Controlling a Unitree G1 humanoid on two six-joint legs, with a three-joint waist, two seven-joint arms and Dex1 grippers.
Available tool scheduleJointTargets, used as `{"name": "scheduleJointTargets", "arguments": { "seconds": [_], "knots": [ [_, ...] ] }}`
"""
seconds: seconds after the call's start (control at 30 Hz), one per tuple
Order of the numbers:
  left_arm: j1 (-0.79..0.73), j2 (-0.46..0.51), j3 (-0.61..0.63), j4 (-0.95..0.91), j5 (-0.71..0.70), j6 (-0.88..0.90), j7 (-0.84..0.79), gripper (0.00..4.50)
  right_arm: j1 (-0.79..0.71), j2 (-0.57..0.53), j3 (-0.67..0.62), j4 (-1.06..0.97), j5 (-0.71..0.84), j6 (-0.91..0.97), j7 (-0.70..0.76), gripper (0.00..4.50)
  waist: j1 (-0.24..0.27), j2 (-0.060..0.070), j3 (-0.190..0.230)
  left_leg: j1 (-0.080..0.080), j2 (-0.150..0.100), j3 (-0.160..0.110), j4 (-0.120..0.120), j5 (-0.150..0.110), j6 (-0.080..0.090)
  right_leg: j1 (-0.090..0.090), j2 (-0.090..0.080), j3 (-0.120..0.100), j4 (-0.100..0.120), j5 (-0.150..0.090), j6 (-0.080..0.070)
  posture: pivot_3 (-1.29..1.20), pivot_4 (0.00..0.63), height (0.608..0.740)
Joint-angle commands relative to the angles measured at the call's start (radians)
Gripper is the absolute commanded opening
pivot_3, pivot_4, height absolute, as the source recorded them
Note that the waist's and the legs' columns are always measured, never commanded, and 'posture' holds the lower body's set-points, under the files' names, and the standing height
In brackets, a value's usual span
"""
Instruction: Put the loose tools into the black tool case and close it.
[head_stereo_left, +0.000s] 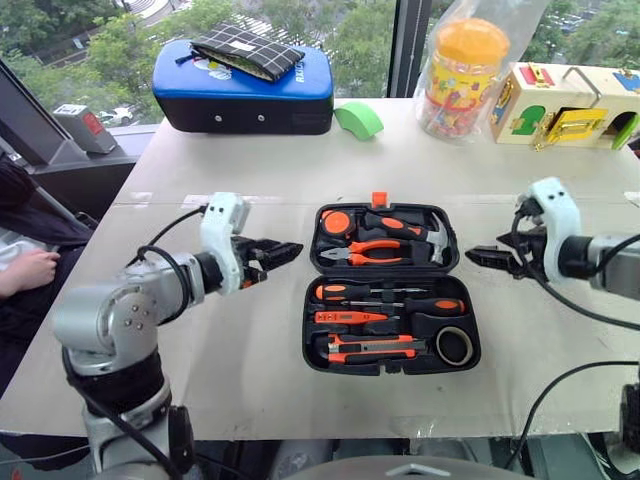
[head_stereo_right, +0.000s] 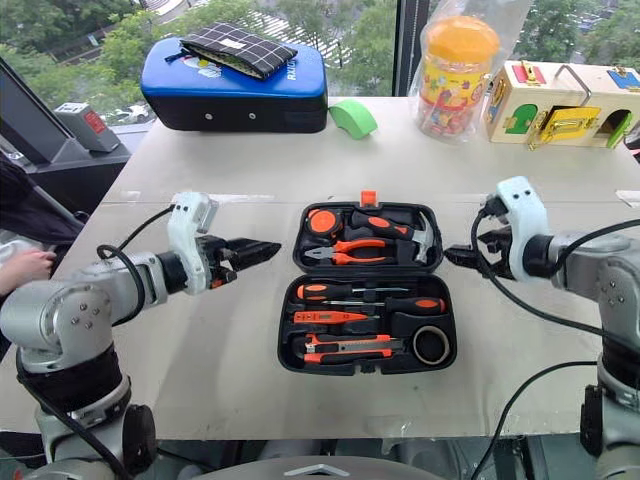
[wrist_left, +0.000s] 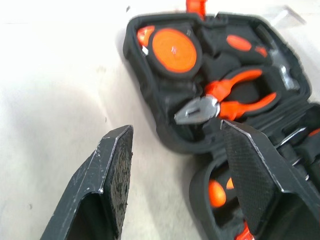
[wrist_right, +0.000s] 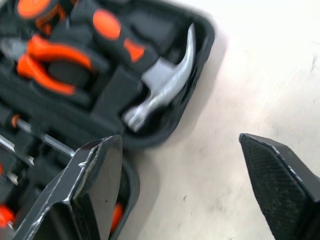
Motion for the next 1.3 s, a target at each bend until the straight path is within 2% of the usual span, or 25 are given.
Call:
{"name": "scheduleJointTargets", "arguments": {
  "seconds": [0.03,0.27,0.37,0.5,0.53,0.57,0.6,0.7,0.83,1.0,1.17,1.3],
  "knots": [
    [-0.083,0.015,-0.096,0.16,0.06,-0.1,0.015,2.94,-0.088,0.053,0.045,0.149,-0.046,-0.018,-0.045,3.9,0.0,0.0,0.0,0.0,0.0,0.0,0.0,0.0,0.0,0.0,0.0,0.0,0.0,0.0,0.0,0.0,0.15,0.74],
    [-0.168,-0.024,-0.258,0.414,0.158,-0.292,0.004,2.94,-0.182,0.108,0.145,0.427,-0.122,-0.134,-0.065,3.9,0.0,0.0,0.0,-0.004,-0.001,0.001,-0.002,0.0,-0.001,-0.006,-0.003,0.001,-0.001,0.0,0.0,0.0,0.15,0.74],
    [-0.193,-0.041,-0.299,0.483,0.174,-0.34,-0.014,2.05,-0.189,0.094,0.191,0.476,-0.141,-0.153,-0.054,3.02,0.0,0.0,0.0,-0.005,-0.002,0.0,-0.003,0.0,-0.001,-0.007,-0.005,0.0,0.0,0.0,0.0,0.0,0.15,0.74],
    [-0.2,-0.039,-0.322,0.519,0.176,-0.366,-0.041,0.25,-0.19,0.089,0.195,0.488,-0.136,-0.159,-0.04,1.19,0.001,0.0,-0.001,-0.004,-0.002,0.001,-0.002,0.001,-0.001,-0.006,-0.005,0.001,0.0,0.0,0.0,0.0,0.15,0.74],
    [-0.2,-0.04,-0.322,0.525,0.177,-0.374,-0.042,0.0,-0.19,0.089,0.194,0.489,-0.136,-0.164,-0.039,0.75,0.002,0.001,-0.001,-0.004,-0.002,0.001,-0.002,0.001,-0.001,-0.006,-0.005,0.001,0.0,0.0,0.0,0.0,0.15,0.74],
    [-0.205,-0.044,-0.319,0.534,0.172,-0.376,-0.046,0.0,-0.192,0.092,0.191,0.494,-0.136,-0.174,-0.037,0.19,0.003,0.001,-0.001,-0.003,-0.002,0.001,-0.002,0.001,-0.001,-0.005,-0.005,0.0,0.001,0.0,0.0,0.0,0.15,0.74],
    [-0.209,-0.046,-0.317,0.543,0.17,-0.38,-0.048,0.0,-0.194,0.095,0.189,0.499,-0.136,-0.184,-0.034,0.08,0.003,0.001,-0.001,-0.002,-0.002,0.0,-0.001,0.001,-0.001,-0.003,-0.005,0.0,0.001,0.0,0.0,0.0,0.15,0.74],
    [-0.227,-0.05,-0.316,0.571,0.177,-0.431,-0.064,0.0,-0.195,0.099,0.198,0.497,-0.141,-0.271,-0.009,0.08,0.002,0.001,-0.001,-0.002,-0.003,0.0,0.001,0.0,-0.001,-0.002,-0.005,0.0,0.003,0.0,0.0,0.0,0.15,0.74],
    [-0.255,-0.053,-0.318,0.599,0.205,-0.586,-0.102,0.0,-0.205,0.103,0.203,0.507,-0.16,-0.406,0.018,0.08,-0.001,0.001,-0.001,-0.002,-0.003,0.0,0.002,0.001,-0.001,-0.003,-0.005,0.0,0.004,0.001,0.0,0.0,0.15,0.74],
    [-0.268,-0.036,-0.375,0.61,0.318,-0.926,-0.18,0.0,-0.195,0.129,0.162,0.466,-0.169,-0.644,0.048,0.08,-0.003,0.0,0.0,-0.006,-0.003,0.001,0.002,0.001,-0.002,-0.009,-0.005,0.001,0.006,0.001,0.0,0.0,0.15,0.74],
    [-0.195,-0.014,-0.437,0.605,0.452,-1.282,-0.229,0.0,-0.03,0.145,0.12,0.278,-0.17,-0.774,0.033,0.08,-0.001,0.0,0.0,-0.009,-0.002,-0.002,-0.004,0.002,-0.003,-0.013,-0.006,-0.002,0.002,0.002,0.0,0.0,0.15,0.74],
    [-0.111,0.007,-0.448,0.566,0.503,-1.476,-0.261,0.0,0.143,0.131,0.076,0.065,-0.156,-0.804,0.023,0.08,0.001,0.0,0.0,-0.009,-0.002,-0.002,-0.009,0.002,-0.003,-0.013,-0.007,-0.003,0.0,0.002,0.0,0.0,0.15,0.74]
  ]
}}
